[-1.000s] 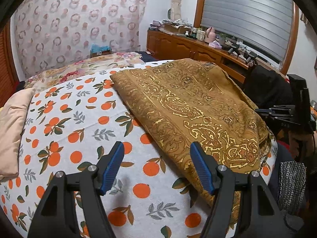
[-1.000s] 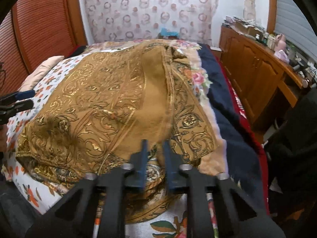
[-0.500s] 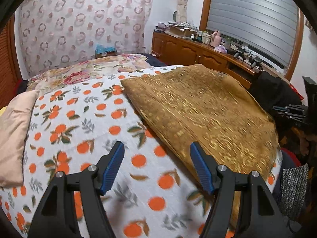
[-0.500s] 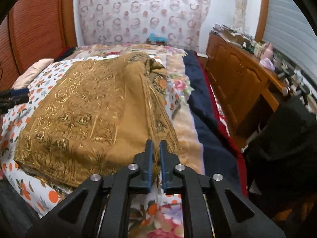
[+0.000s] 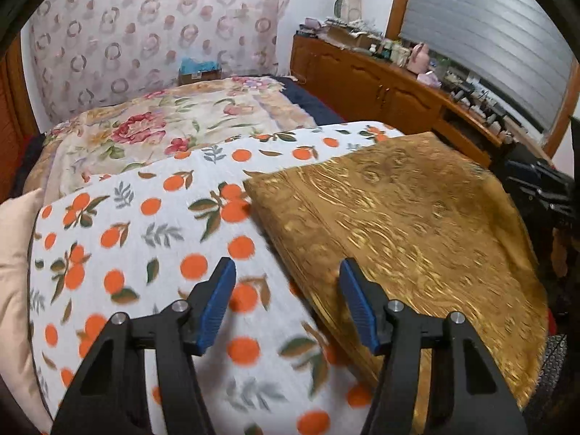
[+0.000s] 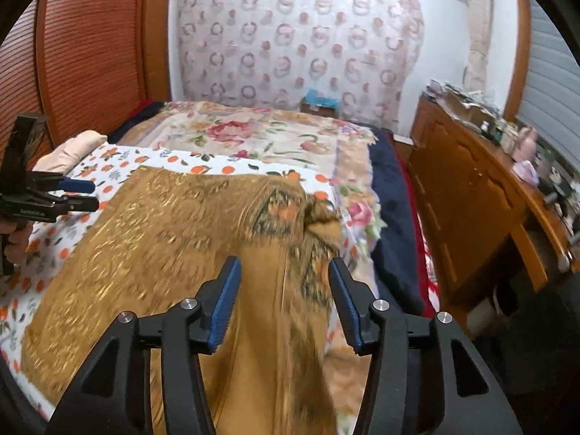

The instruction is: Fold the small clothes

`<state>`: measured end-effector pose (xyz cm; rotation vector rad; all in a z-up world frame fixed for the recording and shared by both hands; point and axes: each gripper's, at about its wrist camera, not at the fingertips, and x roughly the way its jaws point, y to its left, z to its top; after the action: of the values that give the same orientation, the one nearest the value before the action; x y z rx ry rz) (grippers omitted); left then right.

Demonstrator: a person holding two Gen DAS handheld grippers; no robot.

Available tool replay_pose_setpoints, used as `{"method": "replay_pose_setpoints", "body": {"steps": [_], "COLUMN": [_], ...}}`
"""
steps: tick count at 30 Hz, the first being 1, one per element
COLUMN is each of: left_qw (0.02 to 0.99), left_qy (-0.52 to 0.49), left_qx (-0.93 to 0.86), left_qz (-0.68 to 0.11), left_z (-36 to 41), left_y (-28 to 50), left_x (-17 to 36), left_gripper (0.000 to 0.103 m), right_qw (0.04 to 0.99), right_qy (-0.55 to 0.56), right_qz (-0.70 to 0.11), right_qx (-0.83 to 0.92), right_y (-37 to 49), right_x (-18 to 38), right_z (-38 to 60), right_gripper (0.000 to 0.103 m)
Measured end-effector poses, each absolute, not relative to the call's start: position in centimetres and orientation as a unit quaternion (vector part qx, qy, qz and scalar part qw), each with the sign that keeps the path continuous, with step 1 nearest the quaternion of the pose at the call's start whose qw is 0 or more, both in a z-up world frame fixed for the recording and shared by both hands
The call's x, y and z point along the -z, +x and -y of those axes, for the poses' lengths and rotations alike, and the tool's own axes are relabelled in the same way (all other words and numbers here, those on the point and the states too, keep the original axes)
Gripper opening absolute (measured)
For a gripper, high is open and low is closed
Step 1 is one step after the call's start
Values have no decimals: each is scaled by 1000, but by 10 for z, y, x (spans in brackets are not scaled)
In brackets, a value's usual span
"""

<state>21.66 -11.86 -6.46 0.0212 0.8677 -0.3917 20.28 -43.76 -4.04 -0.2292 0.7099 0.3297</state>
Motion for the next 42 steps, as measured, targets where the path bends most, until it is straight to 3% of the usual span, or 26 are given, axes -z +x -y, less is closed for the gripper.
{"method": "replay_pose_setpoints", "body": {"steps": [9, 17, 19, 21, 29, 31, 33, 35, 36, 39, 42], "left_qw": [881, 879, 878, 876, 875, 875, 876, 875, 877, 885, 890], "left_qy": [12, 11, 9, -1, -2, 0, 1, -3, -1, 15, 9], "left_qx": [177, 189, 201, 210, 212, 215, 217, 221, 220, 218, 228], "left_qz": [-439, -437, -434, -435, -435, -434, -431, -430, -427, -410, -395], "left_z": [126, 132, 134, 134, 139, 141, 142, 142, 143, 147, 148], "left_y": [243, 243, 243, 245, 253, 255, 256, 255, 253, 245, 237], "left_x": [82, 84, 83, 82, 80, 80, 79, 77, 75, 66, 54], "left_gripper": [60, 60, 47, 42, 40, 35, 20, 9, 8, 3, 2], "right_qw": [896, 889, 887, 883, 879, 879, 883, 892, 898, 894, 895], "right_qy": [-102, -96, -82, -64, -42, -40, -55, -84, -98, -109, -111], "right_qz": [-390, -412, -418, -425, -432, -431, -424, -405, -396, -401, -396], "right_qx": [-188, -176, -181, -188, -198, -200, -195, -180, -166, -169, -174], "right_y": [277, 308, 312, 316, 320, 321, 320, 316, 314, 311, 305], "right_x": [68, 92, 94, 95, 99, 99, 99, 96, 95, 98, 95], "right_z": [427, 434, 439, 443, 447, 449, 448, 446, 446, 443, 443], "right_gripper": [54, 66, 67, 67, 66, 62, 53, 16, 6, 0, 0]}}
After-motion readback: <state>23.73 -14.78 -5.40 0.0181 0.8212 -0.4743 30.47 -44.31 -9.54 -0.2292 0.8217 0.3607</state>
